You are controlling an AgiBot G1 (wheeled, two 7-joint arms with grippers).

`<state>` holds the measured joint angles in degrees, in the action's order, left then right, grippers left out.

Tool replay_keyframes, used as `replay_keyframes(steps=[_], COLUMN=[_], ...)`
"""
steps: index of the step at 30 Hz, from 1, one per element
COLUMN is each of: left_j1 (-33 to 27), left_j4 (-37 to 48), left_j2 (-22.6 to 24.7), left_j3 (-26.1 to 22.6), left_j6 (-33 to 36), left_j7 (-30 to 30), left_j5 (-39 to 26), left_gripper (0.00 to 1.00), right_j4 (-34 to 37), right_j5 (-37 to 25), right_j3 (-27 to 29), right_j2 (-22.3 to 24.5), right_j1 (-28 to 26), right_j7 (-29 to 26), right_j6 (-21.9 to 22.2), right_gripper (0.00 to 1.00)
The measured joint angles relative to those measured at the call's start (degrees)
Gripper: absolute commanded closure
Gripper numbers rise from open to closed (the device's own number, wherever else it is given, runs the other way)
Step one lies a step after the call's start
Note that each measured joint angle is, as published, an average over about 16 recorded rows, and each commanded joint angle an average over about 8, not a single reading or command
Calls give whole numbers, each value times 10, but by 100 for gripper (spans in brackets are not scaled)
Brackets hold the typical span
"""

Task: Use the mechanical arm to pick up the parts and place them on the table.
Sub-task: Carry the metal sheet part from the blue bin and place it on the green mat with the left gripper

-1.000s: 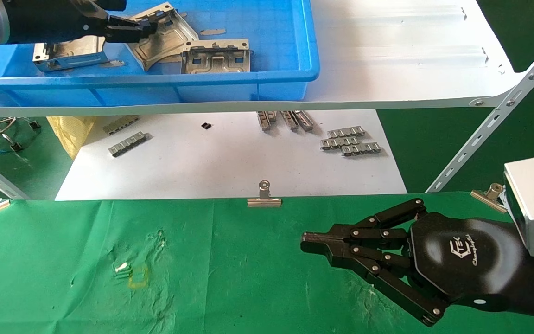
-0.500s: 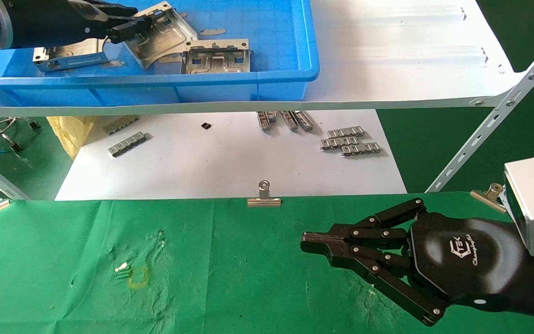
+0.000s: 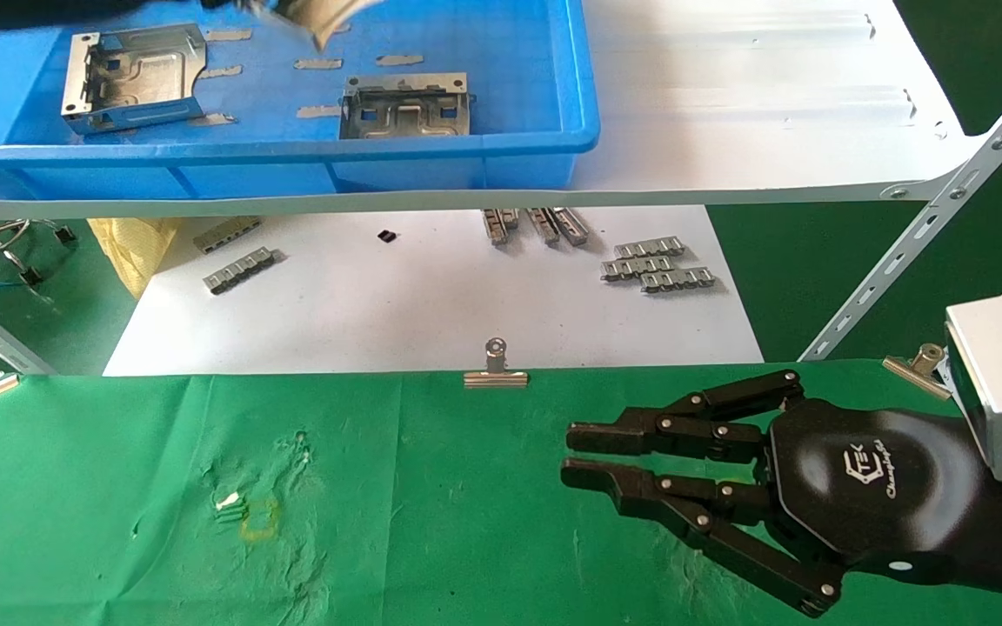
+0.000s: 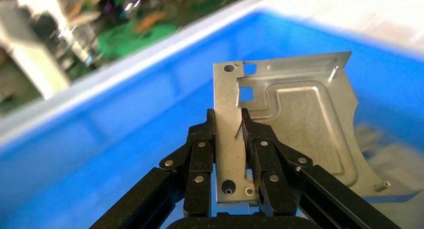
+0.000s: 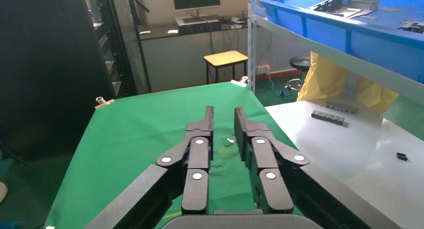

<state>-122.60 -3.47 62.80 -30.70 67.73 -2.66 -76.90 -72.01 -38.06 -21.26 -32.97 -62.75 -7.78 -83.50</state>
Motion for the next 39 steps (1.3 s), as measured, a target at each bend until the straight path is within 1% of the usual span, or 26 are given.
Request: replay_keyframes(steps=[7, 12, 17, 20, 23, 26, 30, 35, 39], left_j1=[-2, 24, 85, 132, 180, 222, 262, 290, 301], left_j4=[-30, -79, -172, -234, -286, -322, -335, -302, -266], left_j2=[-33, -64, -114, -149, -183, -211, -233, -233, -224], left_j3=[10, 6, -13, -33, -57, -84, -116, -144, -159], left_j6=[136, 210, 243, 243, 238, 233, 229, 225, 226], left_j7=[-38, -61, -66, -74, -93, -129, -204, -312, -380], left_j5=[24, 53, 113, 150, 177, 190, 185, 159, 149], left_gripper=[100, 100, 100, 100, 100, 100, 100, 100, 100], right_j4=[0, 0, 0, 0, 0, 0, 0, 0, 0], right_j5=[0, 0, 0, 0, 0, 0, 0, 0, 0], right_j3=[0, 0, 0, 0, 0, 0, 0, 0, 0], right_j2=[0, 0, 0, 0, 0, 0, 0, 0, 0], right_j1=[0, 0, 0, 0, 0, 0, 0, 0, 0], right_j7=[0, 0, 0, 0, 0, 0, 0, 0, 0], right_j6=[0, 0, 0, 0, 0, 0, 0, 0, 0], right_gripper=[0, 0, 0, 0, 0, 0, 0, 0, 0])
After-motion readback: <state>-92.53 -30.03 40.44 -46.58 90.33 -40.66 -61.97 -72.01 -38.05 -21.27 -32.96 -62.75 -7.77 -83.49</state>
